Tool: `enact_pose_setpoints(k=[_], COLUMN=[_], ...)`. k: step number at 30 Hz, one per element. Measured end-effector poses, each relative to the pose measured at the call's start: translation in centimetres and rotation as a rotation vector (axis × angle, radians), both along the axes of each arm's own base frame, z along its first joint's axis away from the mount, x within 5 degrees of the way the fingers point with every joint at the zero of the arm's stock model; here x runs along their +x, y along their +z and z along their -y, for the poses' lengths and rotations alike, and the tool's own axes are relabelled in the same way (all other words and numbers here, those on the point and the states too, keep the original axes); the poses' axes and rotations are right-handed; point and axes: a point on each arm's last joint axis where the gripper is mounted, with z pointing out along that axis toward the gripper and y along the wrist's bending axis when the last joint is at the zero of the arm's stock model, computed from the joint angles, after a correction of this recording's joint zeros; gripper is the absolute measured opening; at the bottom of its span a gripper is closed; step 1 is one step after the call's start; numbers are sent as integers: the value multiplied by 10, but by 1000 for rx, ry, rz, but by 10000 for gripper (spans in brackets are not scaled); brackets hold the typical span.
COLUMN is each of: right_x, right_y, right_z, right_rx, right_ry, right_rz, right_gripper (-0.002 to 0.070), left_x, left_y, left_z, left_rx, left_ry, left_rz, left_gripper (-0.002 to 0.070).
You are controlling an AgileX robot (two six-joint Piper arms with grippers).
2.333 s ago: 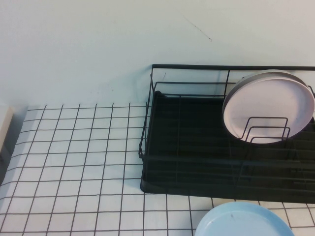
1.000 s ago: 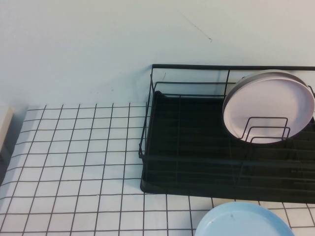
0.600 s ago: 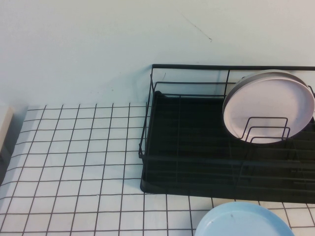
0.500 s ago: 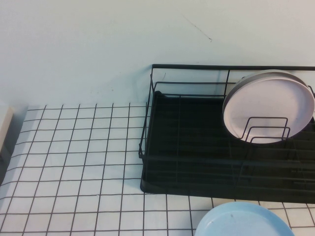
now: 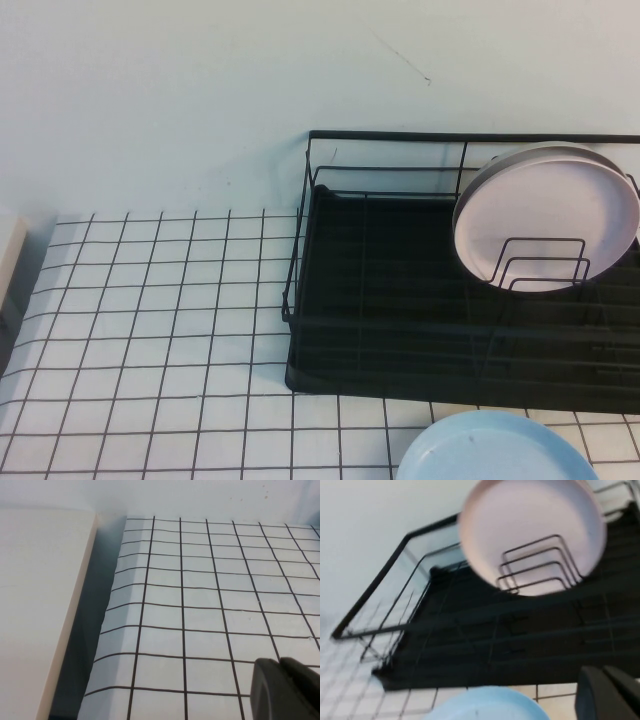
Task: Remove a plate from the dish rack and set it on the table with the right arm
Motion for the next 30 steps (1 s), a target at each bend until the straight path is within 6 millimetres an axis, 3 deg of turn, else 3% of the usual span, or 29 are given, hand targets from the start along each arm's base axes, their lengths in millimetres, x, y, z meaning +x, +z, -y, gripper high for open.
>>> enact_pose_setpoints(k=[6,11,14,17,25,30], right_x=[18,63,97,135,221,264], right_y=[84,128,136,136,127,120], right_z=[-5,-5,-3,-2,-1,-2], right_rx=[-452,-818,-955,-1052,-1129,-1134], right_ry=[252,525,620,686,751,785], right_rz=[-91,-119,-98,-77,-40,-23], right_gripper=[35,280,379,410,423,424], left_x=[0,0,0,0,0,0], left_y=[0,0,0,0,0,0], left_z=[0,0,0,0,0,0], left_rx=[0,0,0,0,0,0], left_ry=[0,0,0,0,0,0], left_rz=[0,0,0,0,0,0], left_gripper=[-3,-3,-3,-3,-3,-3])
